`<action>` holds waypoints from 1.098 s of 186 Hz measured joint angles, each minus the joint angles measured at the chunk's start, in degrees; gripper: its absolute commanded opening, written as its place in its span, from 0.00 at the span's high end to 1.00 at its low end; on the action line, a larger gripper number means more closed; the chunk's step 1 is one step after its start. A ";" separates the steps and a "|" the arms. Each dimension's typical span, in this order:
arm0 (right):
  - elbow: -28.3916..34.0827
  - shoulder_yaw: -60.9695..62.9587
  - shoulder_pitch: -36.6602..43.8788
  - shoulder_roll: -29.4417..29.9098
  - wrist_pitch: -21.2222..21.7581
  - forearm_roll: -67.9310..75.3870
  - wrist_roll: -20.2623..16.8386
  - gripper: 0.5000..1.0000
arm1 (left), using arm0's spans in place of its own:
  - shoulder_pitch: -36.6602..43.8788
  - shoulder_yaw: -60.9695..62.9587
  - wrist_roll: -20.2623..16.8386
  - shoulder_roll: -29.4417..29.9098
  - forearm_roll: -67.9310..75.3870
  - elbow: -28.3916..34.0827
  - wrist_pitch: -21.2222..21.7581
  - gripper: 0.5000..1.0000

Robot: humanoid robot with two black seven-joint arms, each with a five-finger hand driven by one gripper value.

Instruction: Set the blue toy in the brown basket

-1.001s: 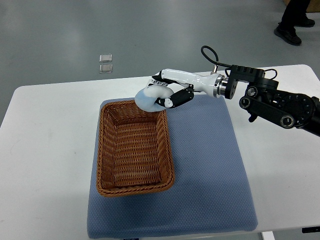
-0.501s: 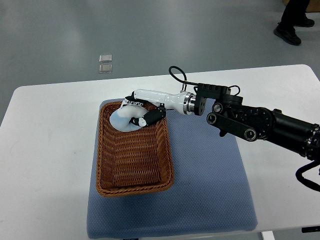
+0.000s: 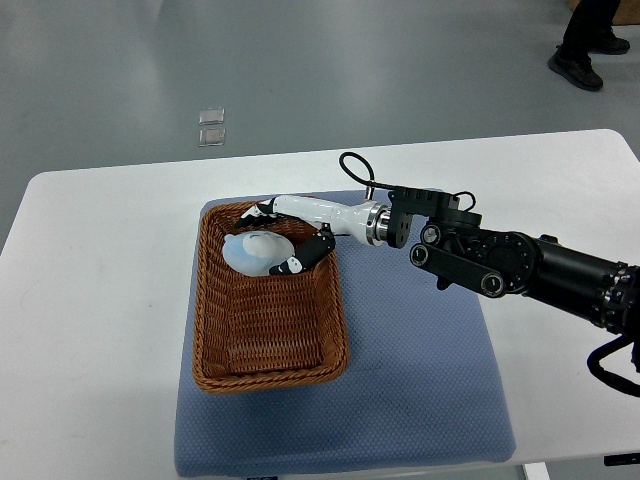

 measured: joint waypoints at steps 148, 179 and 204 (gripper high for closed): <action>-1.45 15.96 -5.10 -11.27 11.94 44.81 -11.77 0.18 | 0.00 0.08 0.00 0.00 0.00 0.08 -0.05 0.00; -3.89 17.82 -8.12 -11.20 12.25 55.91 -14.13 0.18 | 0.00 0.06 0.00 0.00 0.00 -0.02 -0.05 0.00; -4.70 17.94 -9.99 -11.17 12.20 61.08 -14.32 0.17 | 0.00 0.04 0.00 0.00 0.01 -0.06 -0.04 0.00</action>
